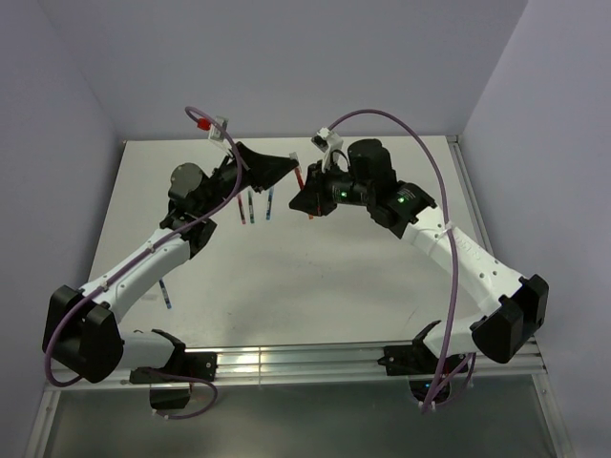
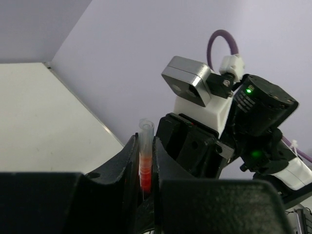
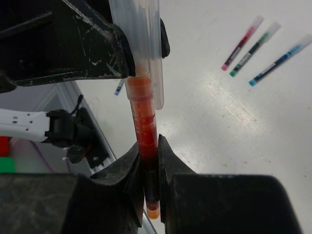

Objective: Insert the pens into the pen caps
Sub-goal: Insert the pen cap onto the pen, then press the pen cap onto the pen.

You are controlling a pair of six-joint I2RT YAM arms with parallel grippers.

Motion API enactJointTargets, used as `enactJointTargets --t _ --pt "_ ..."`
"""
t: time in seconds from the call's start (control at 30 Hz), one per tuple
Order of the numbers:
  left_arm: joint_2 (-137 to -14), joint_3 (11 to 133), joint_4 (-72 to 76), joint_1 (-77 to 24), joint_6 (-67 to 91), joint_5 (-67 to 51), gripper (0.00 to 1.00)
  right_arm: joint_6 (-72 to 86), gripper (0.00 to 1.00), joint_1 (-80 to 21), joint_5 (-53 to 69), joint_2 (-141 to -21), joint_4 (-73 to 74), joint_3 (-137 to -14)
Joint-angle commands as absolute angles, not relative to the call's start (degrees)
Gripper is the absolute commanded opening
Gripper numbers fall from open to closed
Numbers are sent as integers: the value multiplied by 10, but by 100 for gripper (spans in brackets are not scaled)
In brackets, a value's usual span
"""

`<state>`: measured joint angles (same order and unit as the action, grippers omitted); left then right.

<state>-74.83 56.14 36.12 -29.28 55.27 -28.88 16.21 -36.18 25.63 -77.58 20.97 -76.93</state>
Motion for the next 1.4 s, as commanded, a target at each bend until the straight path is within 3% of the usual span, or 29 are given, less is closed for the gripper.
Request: enactJointTargets --t 0.0,0.47,0.7,0.83,0.87,0.97,1.07,1.37 --pt "-740 527 382 -328 609 -534 0 208 0 -308 223 -754 -22 -814" --pt "-748 514 427 -327 622 -585 0 285 0 -239 365 -755 -109 -797" --pt "-723 532 337 -305 578 -537 0 260 0 -236 375 -754 -62 -802" --pt "-680 549 277 -259 548 -487 17 230 0 -247 360 -755 17 -809" --pt "-666 558 261 -247 528 -476 29 210 0 -253 325 -752 35 -809" --pt "-657 615 179 -221 471 -446 46 169 0 -287 246 -749 107 -810" --pt "-673 670 139 -220 448 -435 52 155 0 -326 224 -748 134 -804" --pt "-743 772 107 -214 435 -407 58 144 0 -373 222 -752 155 -803"
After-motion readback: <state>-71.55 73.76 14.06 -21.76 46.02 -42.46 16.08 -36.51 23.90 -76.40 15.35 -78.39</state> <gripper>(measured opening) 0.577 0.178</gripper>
